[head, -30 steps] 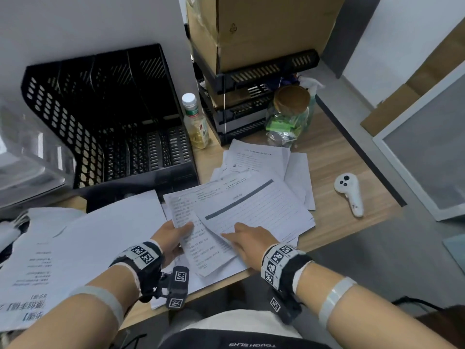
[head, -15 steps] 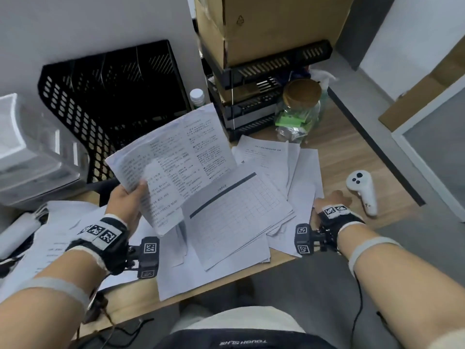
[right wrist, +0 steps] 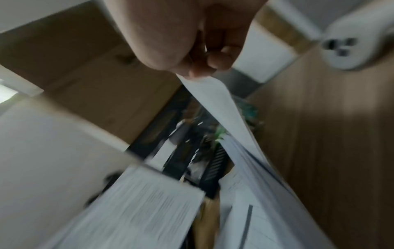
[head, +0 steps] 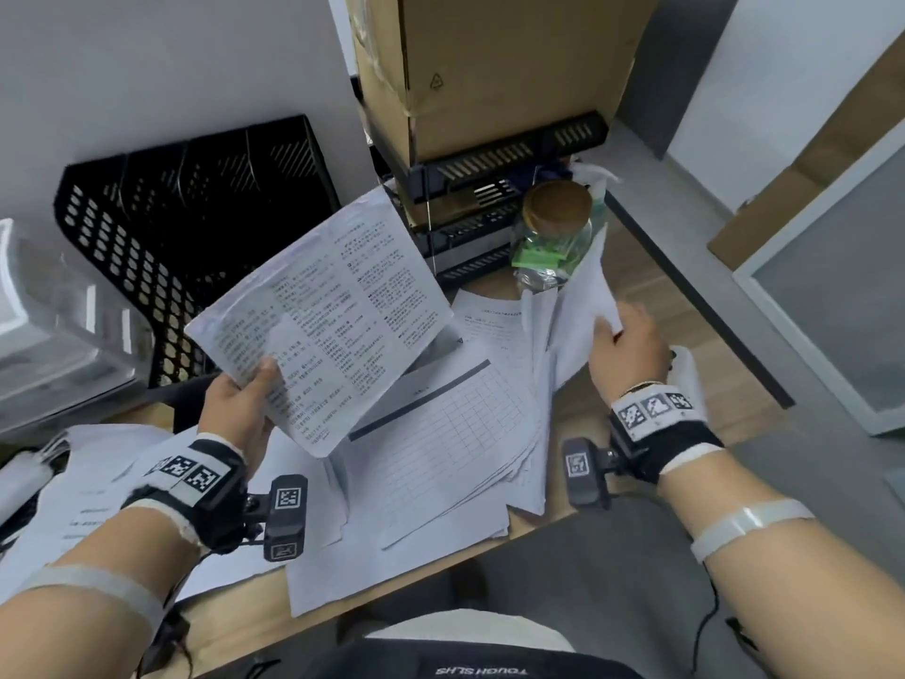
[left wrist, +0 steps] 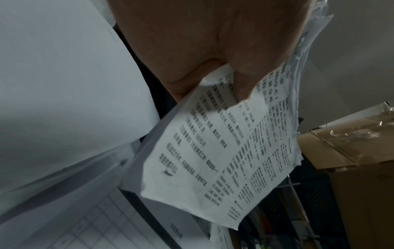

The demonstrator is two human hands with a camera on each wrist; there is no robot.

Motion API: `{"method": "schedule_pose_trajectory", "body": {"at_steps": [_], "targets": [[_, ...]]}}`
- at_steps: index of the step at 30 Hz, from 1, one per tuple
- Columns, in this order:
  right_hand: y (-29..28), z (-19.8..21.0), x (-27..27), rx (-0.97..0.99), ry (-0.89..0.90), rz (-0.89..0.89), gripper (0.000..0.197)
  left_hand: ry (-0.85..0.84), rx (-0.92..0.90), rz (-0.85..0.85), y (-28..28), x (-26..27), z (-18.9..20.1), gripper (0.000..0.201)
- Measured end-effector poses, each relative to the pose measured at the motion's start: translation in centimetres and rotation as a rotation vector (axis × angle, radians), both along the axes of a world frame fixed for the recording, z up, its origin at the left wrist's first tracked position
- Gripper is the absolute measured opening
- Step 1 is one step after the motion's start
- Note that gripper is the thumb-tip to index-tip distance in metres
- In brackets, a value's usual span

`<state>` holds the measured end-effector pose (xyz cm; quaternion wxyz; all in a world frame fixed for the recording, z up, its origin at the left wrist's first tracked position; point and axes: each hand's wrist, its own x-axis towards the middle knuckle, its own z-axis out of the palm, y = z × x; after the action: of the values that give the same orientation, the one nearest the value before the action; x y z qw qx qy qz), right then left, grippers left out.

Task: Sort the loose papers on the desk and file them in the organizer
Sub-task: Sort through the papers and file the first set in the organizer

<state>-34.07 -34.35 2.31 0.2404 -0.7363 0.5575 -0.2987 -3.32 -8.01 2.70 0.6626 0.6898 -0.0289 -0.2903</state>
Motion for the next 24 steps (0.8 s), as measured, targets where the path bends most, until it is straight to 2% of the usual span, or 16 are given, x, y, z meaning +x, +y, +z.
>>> {"method": "schedule_pose_trajectory", "body": {"at_steps": [2,4,6,8,11,15,19,22,24], "targets": [[3.0,1.6,1.0,-0.224,0.03,0.307,0.013,0.018,0.007,-0.032,-0.5,-0.6,-0.4,0.021],[6.1,1.4,1.4,-0.318,0.163,0.627,0.002,0.027,0.013,-0.058,-0.7,-1.4,-0.9,0.016],[8.4,-0.5,1.6,-0.312,0.295,0.866,0.027,0.034,0.018,-0.074,-0.9,-1.8,-1.3,0.016],[10.0,-2.9,1.8,-0.201,0.438,0.988,0.049,0.047,0.029,-0.085,-0.9,-2.2,-1.6,0.015],[11.9,-5.8,2.1,-0.112,0.528,1.026,0.054,0.073,0.049,-0.086,-0.6,-2.5,-2.2,0.019],[13.2,-6.9,2.5,-0.072,0.453,1.0,0.053,0.103,0.079,-0.072,0.6,-2.4,-2.8,0.025],[13.2,-6.2,3.5,-0.064,0.351,0.918,0.054,0.13,0.117,-0.107,2.0,-2.6,-3.1,0.025],[13.6,-5.2,4.9,-0.069,0.323,1.011,0.061,0.179,0.19,-0.188,2.9,-3.2,-3.5,0.019],[14.5,-4.8,6.1,-0.086,0.316,1.106,0.058,0.208,0.243,-0.234,3.4,-3.5,-4.2,0.02]]}}
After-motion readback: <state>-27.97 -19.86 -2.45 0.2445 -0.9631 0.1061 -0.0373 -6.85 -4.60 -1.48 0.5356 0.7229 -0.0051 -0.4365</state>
